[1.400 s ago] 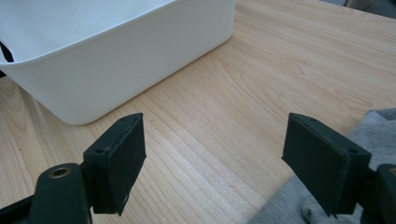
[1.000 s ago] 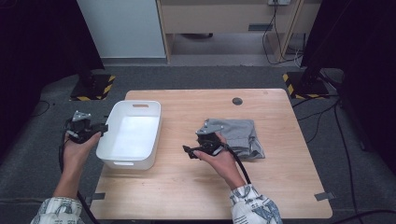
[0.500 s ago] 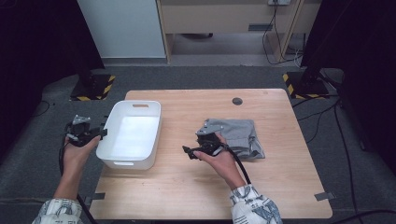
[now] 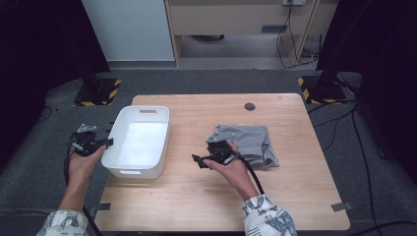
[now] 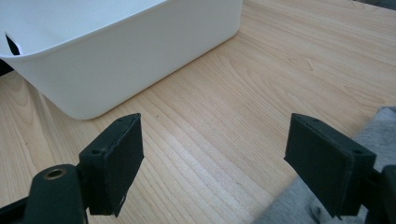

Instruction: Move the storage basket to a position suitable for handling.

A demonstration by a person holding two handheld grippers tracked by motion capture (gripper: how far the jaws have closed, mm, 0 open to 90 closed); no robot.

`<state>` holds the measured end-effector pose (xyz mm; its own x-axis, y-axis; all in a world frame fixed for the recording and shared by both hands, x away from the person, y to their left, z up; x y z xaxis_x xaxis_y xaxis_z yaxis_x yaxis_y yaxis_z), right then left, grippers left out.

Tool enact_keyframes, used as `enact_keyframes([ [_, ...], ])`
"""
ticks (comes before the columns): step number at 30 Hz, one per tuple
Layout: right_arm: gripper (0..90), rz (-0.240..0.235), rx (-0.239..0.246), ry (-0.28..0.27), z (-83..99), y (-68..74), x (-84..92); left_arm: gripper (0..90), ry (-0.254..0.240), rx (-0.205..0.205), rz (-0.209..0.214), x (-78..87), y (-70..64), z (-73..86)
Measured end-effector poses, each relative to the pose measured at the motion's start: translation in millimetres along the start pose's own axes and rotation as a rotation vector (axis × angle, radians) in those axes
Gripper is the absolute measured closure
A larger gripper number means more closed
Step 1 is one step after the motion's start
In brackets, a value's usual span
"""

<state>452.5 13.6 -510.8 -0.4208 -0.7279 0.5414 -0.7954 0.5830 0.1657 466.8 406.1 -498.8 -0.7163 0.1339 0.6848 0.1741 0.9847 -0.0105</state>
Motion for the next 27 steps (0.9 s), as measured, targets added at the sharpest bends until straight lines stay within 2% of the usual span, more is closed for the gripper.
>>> enact_keyframes([
  [3, 19.0, 0.001, 0.001, 0.0, 0.2, 0.0, 0.0, 79.6, -0.005, 0.011, -0.012, 0.1, -1.3, 0.4],
  [9, 18.9, -0.001, 0.003, 0.003, 0.9, 0.3, 0.3, 79.4, -0.019, 0.019, 0.009, -0.8, -10.2, 0.8],
  [17, 18.5, 0.008, 0.003, -0.002, 1.9, -3.0, 2.7, 78.9, -0.023, 0.002, 0.029, -5.3, -26.9, -3.1],
  [27, 19.2, 0.033, -0.002, -0.006, 4.8, -10.1, 8.3, 78.1, -0.025, -0.016, 0.042, -7.5, -40.4, -4.7],
])
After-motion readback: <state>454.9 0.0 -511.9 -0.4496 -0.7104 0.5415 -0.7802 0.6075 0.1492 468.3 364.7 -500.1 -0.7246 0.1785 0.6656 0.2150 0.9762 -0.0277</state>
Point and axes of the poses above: each handheld gripper's, and its own axes: x roughly backward along the jaws, z roughly out of its underside, y roughly to its left, the point moved 6 cm from there along -x, roughly forward along the jaws, and after that the axes turned 5 degrees about -z, right-handed, at the moved point
